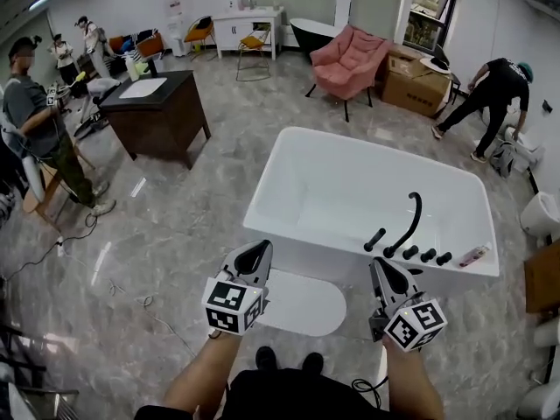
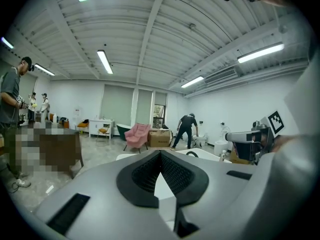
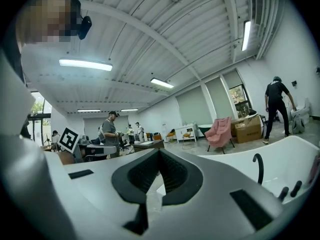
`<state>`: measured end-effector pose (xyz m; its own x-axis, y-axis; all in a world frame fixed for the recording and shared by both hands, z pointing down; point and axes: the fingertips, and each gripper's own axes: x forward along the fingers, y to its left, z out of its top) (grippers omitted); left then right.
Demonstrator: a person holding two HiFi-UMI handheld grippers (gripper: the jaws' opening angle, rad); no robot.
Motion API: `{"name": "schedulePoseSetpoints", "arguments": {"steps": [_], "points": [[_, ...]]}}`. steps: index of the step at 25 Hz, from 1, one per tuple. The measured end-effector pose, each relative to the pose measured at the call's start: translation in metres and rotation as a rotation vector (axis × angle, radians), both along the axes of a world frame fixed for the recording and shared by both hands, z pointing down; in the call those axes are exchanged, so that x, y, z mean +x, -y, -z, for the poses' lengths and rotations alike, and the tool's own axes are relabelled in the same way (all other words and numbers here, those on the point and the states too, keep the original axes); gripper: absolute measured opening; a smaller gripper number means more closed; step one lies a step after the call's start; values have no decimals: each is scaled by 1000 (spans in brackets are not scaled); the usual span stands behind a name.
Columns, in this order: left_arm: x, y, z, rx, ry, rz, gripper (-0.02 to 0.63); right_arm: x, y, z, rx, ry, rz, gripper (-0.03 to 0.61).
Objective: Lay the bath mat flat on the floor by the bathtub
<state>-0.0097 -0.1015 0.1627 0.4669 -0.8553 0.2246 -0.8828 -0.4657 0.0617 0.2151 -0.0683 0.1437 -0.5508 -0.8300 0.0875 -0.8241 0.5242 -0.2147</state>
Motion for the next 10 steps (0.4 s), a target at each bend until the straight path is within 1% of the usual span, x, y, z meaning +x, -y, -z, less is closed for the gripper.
{"name": "schedulePoseSetpoints", "arguments": {"steps": [6,10], "points": [[5,-1,-4,-2,14,-27,11,-5,-7,-13,-23,25,-8,12],[2,4,-1,21,14,-1,11,-12,-4,-21,-40,36,2,12]]}}
